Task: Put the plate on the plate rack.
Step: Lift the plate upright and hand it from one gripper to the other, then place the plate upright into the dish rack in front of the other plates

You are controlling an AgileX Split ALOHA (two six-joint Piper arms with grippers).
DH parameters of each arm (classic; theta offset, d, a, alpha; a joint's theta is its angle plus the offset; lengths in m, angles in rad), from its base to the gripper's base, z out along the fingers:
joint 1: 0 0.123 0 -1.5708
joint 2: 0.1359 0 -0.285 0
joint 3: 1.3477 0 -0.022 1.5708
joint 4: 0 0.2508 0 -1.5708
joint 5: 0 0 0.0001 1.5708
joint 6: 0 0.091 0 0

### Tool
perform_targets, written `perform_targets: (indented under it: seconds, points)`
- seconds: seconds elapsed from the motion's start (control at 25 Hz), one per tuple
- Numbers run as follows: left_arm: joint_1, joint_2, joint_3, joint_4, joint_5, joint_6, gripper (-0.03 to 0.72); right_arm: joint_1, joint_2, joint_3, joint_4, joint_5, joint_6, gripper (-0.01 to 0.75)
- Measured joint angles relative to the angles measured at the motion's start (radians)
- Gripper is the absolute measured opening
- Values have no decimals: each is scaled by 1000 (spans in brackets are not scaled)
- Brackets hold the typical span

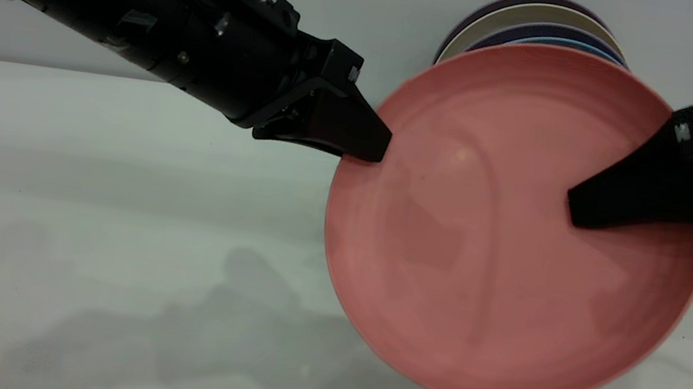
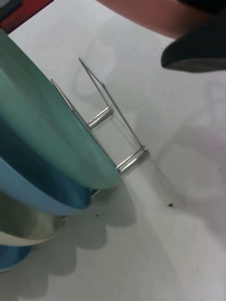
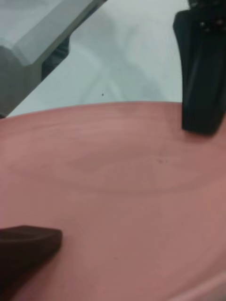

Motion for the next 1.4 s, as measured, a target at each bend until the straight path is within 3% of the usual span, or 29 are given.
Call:
perform_targets:
  seconds: [0.2,0.32,0.6,0.92,1.16,1.4]
  points:
    - [1,0,0,-7,-2,-2,412,0,0,0,-51,-49,5,135]
    - [1,0,0,-7,-2,-2,468,0,0,0,-109,-106,39,135]
    - [17,0,0,33,-3,-36,484,0,-1,0,-206,-159,78,135]
    - [124,-41,0,83,9,-106,484,0,-95,-2,-332,-223,37,134]
    - [189,-86,0,83,14,-106,484,0,-184,-59,-478,-144,-101,133]
    - [202,-86,0,83,14,-106,484,0,-226,-145,-613,-92,-143,133]
